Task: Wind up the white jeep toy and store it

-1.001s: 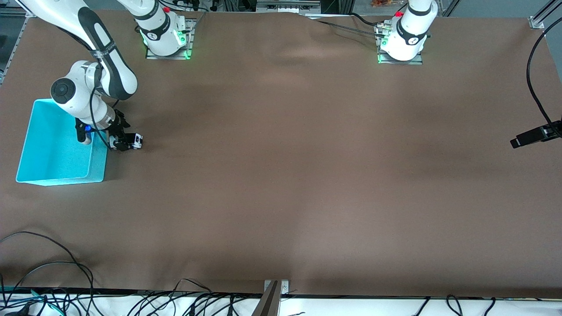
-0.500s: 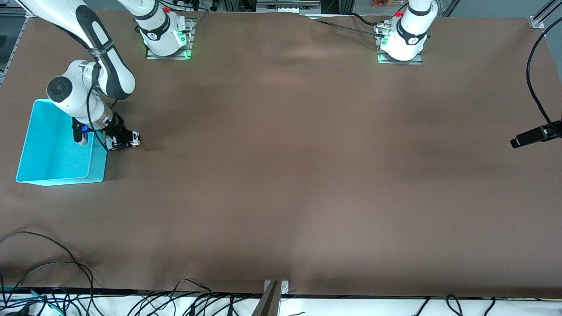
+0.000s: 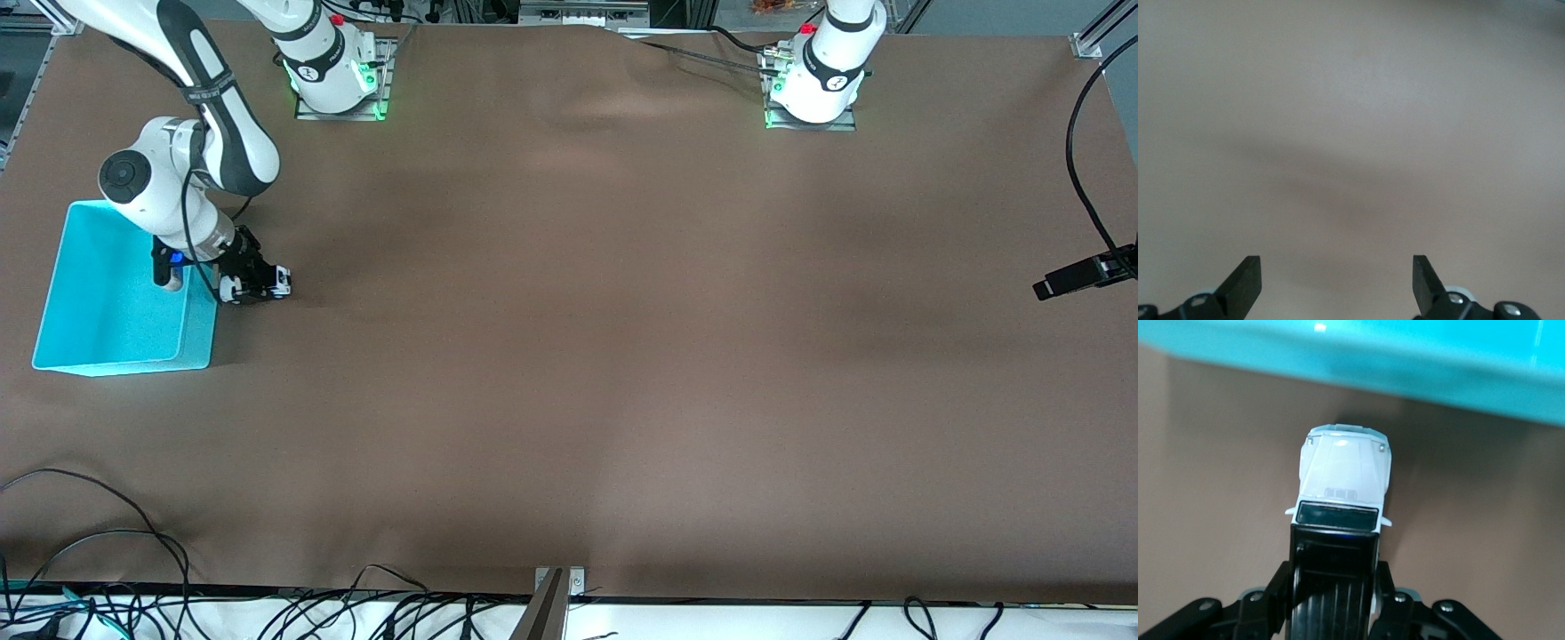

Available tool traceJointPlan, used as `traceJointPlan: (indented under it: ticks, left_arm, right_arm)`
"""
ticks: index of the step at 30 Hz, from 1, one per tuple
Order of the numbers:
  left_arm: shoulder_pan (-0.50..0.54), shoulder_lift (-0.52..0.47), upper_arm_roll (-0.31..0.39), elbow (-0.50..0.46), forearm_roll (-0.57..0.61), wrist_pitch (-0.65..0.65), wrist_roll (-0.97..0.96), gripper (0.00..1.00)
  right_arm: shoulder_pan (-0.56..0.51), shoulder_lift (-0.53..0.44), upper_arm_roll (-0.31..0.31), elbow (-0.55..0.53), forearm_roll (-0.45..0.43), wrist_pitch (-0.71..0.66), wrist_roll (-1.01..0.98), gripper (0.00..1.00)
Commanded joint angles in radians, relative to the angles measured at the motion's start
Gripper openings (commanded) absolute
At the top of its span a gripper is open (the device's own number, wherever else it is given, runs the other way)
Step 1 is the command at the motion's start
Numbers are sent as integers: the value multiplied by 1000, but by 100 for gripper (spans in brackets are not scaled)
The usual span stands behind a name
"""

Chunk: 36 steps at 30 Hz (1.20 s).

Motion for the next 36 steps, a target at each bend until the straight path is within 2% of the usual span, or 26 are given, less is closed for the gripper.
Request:
traceJointPlan:
  ticks: [1, 11, 21, 27, 36]
  left_arm:
    - [4, -8, -2, -6, -22, -8, 10, 100]
    - [4, -8, -2, -6, -22, -8, 10, 100]
    - [4, -8, -2, -6, -22, -8, 10, 100]
    - [2, -8, -2, -6, -22, -8, 10, 100]
    - [2, -8, -2, -6, -22, -8, 10, 100]
  right_arm:
    - [1, -77, 76, 20, 2, -105, 67, 0]
    - [1, -106, 108, 94, -7, -192, 22, 0]
    - [-48, -137, 97, 140, -7, -313, -372, 0]
    - [-63, -137, -4, 169, -38, -393, -657, 0]
    - [-65, -126, -146, 171, -116, -401, -930, 0]
